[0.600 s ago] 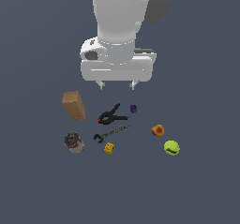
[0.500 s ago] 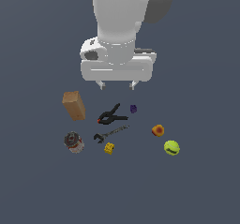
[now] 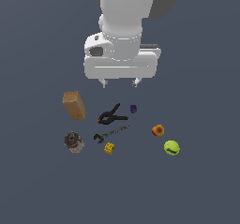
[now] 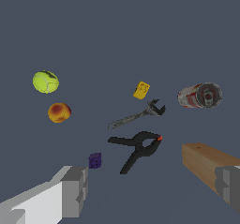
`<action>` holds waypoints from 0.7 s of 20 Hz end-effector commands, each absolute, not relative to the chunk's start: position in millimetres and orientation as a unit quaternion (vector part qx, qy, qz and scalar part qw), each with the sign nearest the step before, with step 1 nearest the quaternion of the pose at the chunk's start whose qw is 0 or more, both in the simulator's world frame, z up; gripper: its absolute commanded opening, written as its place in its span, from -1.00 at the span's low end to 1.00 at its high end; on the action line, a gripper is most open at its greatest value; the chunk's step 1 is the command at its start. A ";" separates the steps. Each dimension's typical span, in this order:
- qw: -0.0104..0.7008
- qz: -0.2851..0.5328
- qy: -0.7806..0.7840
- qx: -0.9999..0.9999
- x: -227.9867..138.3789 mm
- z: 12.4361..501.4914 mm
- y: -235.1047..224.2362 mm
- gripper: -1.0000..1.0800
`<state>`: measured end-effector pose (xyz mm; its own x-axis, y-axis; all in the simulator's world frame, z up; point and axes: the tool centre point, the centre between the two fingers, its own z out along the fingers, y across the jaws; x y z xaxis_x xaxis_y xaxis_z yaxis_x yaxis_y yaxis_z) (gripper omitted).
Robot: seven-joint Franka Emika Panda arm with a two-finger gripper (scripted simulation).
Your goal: Pick up a designated object from a clutter of objects.
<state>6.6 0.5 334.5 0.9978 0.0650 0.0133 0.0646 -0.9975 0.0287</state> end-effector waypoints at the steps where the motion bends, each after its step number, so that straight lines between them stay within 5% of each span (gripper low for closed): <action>1: 0.015 0.007 0.034 0.999 6.6 334.7 0.5 0.92; 14: 0.015 0.006 0.037 0.999 4.0 307.3 8.3 0.92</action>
<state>4.9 6.2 314.4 0.9973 0.0722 0.0127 0.0718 -0.9970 0.0298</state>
